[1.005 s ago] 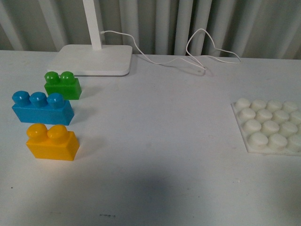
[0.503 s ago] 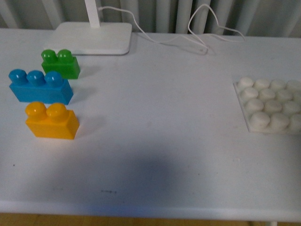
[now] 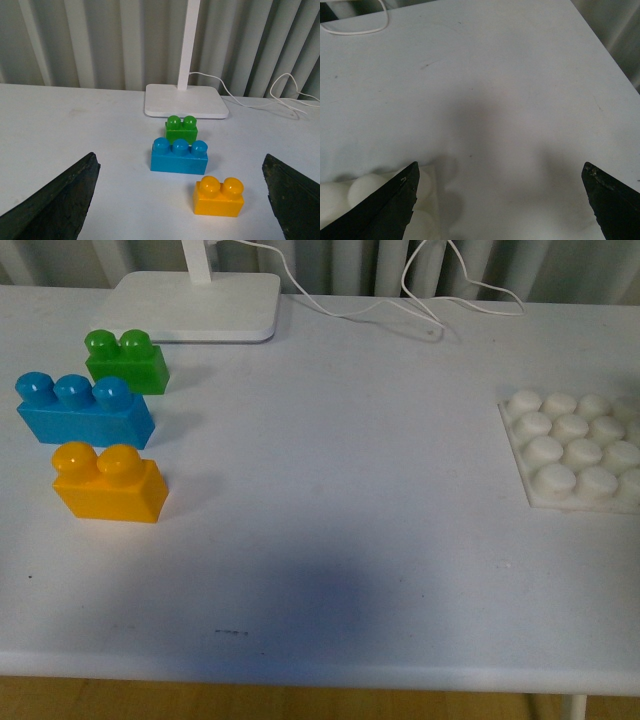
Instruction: Insert yellow block into base center
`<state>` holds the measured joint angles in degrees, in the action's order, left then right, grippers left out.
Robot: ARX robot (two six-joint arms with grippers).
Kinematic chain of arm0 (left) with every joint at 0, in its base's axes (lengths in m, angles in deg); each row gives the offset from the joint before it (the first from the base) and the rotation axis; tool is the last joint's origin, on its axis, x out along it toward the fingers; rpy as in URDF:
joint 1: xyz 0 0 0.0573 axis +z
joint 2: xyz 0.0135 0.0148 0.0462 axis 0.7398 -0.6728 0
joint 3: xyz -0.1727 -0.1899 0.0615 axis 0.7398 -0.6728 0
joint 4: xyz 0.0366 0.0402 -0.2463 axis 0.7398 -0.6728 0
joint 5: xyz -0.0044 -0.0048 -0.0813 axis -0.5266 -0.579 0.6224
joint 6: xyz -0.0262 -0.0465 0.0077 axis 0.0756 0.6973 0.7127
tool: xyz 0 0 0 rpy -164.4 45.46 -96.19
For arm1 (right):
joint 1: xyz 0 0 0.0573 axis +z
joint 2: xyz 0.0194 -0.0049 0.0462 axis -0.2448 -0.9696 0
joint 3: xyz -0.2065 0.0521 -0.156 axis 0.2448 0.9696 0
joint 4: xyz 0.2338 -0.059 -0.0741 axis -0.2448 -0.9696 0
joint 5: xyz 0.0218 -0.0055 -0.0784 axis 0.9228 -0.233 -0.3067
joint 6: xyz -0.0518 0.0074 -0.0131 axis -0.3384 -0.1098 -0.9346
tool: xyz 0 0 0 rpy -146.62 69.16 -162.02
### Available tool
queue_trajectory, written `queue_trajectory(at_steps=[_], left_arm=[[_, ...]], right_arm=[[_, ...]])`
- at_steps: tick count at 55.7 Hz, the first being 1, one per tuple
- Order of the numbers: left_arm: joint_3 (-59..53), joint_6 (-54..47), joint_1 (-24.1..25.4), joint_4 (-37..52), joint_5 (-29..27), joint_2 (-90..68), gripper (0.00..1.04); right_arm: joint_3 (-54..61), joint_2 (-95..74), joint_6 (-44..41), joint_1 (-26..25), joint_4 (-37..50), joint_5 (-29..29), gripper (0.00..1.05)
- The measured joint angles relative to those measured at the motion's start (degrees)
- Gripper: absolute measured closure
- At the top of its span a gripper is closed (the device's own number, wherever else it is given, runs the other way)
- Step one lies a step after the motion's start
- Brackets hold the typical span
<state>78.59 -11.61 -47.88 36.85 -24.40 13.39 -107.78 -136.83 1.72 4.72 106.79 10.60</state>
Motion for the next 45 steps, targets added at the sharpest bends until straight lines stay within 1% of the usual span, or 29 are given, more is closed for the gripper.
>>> queue_trajectory(at_steps=[5,10,21,34,45], left_arm=[[0.00,0.00,0.00,0.00,0.00,0.00,0.06],[0.00,0.00,0.00,0.00,0.00,0.00,0.06],[0.00,0.00,0.00,0.00,0.00,0.00,0.06],[0.00,0.00,0.00,0.00,0.00,0.00,0.06],[0.00,0.00,0.00,0.00,0.00,0.00,0.06]], right_arm=[[-2.60,-3.15,-0.85,-0.66,-0.37,0.55,0.09],[-4.13,-4.98,-1.44,-0.24,-0.87,1.86,0.09],[-3.76,-7.67,-2.78,1.22,-0.59,3.50,0.09],[-3.39,-8.96,-2.95,1.62,0.52,4.87,0.09],[-2.58,-9.49,-2.82,2.43,1.14,4.98,0.09]])
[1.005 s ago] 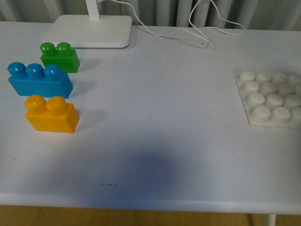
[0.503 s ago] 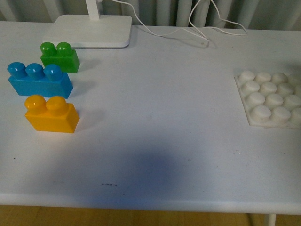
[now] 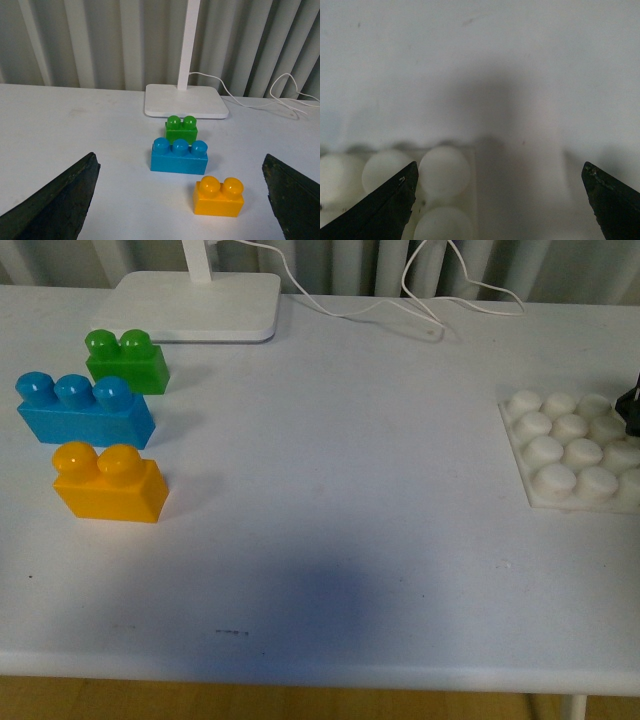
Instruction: Insert yellow block into base center
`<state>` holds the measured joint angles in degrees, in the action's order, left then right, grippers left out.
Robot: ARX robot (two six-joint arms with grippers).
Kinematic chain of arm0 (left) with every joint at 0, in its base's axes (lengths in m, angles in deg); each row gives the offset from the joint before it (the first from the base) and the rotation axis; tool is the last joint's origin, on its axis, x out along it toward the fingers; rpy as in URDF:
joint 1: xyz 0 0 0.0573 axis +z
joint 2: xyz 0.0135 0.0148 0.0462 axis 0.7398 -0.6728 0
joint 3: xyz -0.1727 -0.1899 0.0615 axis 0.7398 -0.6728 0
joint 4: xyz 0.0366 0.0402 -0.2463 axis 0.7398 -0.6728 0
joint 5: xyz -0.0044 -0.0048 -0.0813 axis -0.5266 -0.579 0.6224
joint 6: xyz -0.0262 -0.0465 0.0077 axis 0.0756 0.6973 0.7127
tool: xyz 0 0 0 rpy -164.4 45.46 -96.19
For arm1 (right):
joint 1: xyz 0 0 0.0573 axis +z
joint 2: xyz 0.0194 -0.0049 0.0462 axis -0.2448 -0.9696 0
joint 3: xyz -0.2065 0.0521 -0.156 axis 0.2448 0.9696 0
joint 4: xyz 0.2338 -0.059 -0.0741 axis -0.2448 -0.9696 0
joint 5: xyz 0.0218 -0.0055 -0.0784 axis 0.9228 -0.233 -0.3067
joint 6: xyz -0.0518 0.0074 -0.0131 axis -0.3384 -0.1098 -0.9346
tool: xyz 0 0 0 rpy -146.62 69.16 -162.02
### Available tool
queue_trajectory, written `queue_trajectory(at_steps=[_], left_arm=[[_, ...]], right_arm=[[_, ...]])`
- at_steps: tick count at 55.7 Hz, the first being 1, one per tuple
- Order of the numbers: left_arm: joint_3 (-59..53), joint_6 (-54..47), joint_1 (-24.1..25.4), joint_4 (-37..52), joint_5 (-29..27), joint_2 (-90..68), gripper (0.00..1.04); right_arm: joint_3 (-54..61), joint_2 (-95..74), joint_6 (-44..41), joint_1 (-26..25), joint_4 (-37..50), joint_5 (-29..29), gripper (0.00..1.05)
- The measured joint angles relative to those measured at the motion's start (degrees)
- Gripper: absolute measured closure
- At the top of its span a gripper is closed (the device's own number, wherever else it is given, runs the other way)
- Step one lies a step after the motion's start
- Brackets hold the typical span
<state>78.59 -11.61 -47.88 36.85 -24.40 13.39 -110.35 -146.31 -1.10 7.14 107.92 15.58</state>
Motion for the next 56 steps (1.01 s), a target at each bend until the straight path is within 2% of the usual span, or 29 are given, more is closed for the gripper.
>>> queue_trajectory(at_steps=[25,43,56], left_arm=[[0.00,0.00,0.00,0.00,0.00,0.00,0.06],[0.00,0.02,0.00,0.00,0.00,0.00,0.06],[0.00,0.02,0.00,0.00,0.00,0.00,0.06]], right_arm=[[2.95,0.48,3.43,1.60,1.68,-0.48,0.09],[3.34,0.48,9.31,9.77,1.40,0.04,0.09],[3.32,0.48,13.22,14.53,0.44,-5.05,0.09]])
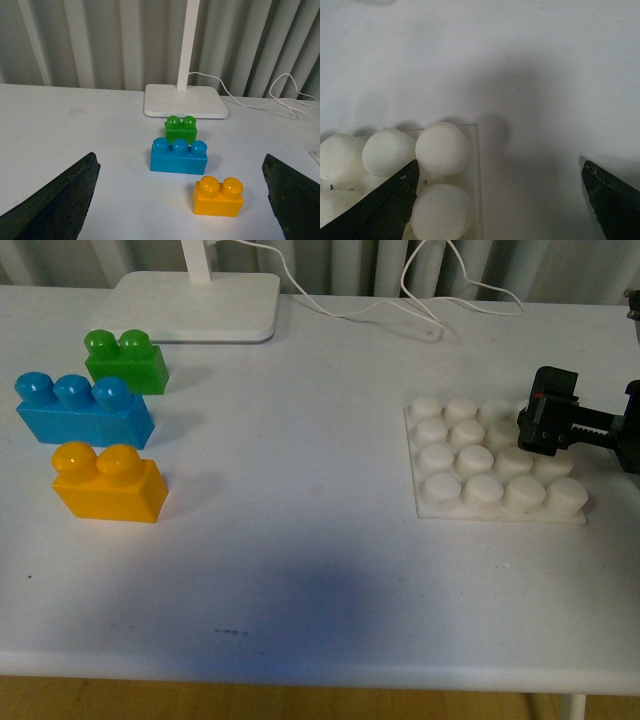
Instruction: Insert yellow block into base center
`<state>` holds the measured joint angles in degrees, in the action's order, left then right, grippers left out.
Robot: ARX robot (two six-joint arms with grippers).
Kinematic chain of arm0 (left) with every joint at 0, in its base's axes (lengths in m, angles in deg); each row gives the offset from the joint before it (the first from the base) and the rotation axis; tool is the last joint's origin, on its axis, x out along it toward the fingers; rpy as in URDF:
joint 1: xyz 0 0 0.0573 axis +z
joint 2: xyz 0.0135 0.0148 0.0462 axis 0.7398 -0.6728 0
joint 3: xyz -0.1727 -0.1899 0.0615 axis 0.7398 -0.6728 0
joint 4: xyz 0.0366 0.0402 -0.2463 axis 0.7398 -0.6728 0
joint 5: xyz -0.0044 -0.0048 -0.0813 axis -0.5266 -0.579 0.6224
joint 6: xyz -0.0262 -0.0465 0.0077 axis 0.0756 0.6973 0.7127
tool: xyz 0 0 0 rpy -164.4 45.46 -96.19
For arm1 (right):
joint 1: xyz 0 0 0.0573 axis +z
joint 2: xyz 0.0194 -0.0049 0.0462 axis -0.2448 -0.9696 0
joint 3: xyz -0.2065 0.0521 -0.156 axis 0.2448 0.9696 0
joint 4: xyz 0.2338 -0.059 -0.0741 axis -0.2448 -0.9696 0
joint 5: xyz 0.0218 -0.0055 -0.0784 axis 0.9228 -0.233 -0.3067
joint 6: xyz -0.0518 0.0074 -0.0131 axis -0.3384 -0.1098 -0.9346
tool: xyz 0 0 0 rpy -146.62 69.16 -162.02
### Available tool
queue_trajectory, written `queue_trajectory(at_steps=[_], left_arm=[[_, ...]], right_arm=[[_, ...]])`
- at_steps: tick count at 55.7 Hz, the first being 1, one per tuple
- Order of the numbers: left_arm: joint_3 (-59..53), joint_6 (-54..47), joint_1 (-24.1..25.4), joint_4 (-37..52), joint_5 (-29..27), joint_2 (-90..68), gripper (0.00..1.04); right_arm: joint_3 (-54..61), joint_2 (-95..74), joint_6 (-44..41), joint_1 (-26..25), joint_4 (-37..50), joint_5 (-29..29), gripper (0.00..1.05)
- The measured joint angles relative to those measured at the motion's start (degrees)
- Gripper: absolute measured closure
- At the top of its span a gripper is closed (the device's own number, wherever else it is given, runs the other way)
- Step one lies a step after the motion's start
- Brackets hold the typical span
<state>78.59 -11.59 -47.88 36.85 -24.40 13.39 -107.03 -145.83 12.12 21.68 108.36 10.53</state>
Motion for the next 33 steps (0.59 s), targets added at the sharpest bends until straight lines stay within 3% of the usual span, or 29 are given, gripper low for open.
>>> queue_trajectory(at_steps=[14,33], left_arm=[[0.00,-0.02,0.00,0.00,0.00,0.00,0.06],[0.00,-0.02,0.00,0.00,0.00,0.00,0.06]], right_arm=[[-0.85,0.52,7.28,6.25,-2.91,-7.52,0.09],[-4.55,-1.31,9.70,14.58,-4.87,-9.68,0.09]])
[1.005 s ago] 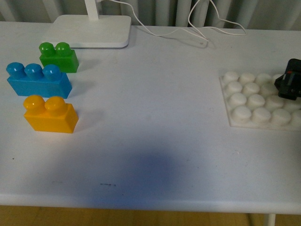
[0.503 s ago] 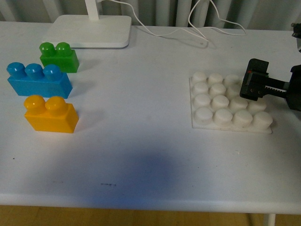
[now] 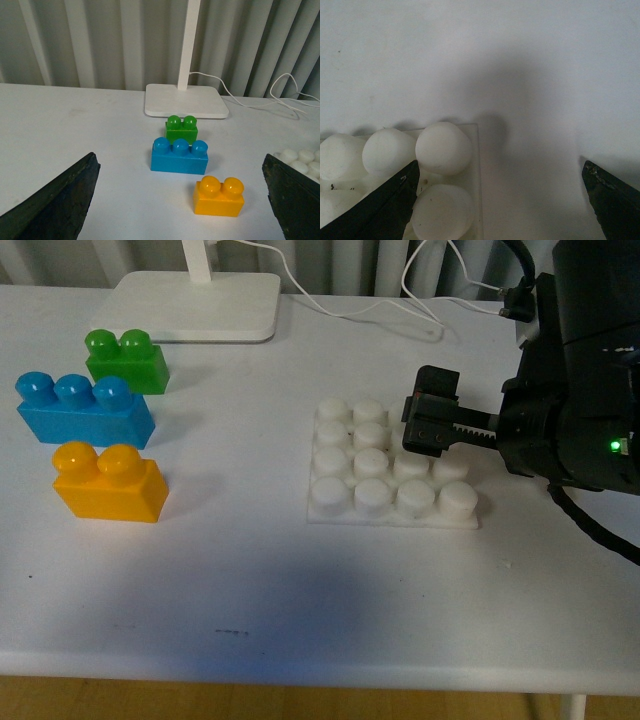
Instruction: Insert yellow block into base center
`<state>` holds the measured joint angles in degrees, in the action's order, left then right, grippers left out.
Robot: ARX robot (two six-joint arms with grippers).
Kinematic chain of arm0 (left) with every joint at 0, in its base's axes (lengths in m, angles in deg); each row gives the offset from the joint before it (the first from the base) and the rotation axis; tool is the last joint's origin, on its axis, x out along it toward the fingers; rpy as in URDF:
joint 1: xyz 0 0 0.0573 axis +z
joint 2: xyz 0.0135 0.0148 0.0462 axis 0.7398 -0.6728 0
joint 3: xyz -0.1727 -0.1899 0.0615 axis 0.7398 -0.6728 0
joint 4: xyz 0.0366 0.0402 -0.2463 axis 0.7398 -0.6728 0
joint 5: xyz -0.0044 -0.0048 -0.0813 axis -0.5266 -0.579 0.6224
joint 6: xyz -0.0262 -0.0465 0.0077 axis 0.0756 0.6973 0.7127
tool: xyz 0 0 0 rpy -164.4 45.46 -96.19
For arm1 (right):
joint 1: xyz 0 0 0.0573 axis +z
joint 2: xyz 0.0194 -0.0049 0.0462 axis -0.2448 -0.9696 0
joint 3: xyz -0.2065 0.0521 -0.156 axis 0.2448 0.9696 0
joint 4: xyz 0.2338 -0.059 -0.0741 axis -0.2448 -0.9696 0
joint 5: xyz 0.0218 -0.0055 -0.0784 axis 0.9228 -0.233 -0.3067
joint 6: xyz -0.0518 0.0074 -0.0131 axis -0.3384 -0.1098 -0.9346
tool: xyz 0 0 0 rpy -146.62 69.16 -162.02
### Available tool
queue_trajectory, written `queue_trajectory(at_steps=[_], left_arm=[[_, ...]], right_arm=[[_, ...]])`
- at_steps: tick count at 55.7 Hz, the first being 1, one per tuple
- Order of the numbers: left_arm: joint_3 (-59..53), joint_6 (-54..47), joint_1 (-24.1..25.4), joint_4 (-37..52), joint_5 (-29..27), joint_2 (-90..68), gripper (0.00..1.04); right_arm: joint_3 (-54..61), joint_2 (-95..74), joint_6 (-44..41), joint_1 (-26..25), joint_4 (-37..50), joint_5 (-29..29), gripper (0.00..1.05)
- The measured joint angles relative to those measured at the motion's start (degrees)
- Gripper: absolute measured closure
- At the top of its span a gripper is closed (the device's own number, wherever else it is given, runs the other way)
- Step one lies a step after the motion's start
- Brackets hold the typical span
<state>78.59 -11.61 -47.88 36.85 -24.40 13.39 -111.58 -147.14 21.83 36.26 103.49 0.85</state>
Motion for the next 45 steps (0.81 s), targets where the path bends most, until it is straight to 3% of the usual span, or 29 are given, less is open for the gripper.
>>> queue_trajectory(at_steps=[28,45], left_arm=[[0.00,0.00,0.00,0.00,0.00,0.00,0.06],[0.00,0.00,0.00,0.00,0.00,0.00,0.06]], right_arm=[[-2.38,-0.33,4.24,3.96,-3.21,-3.63,0.09],[-0.59,6.43,1.92,-0.50,-3.23,-4.76,0.09]])
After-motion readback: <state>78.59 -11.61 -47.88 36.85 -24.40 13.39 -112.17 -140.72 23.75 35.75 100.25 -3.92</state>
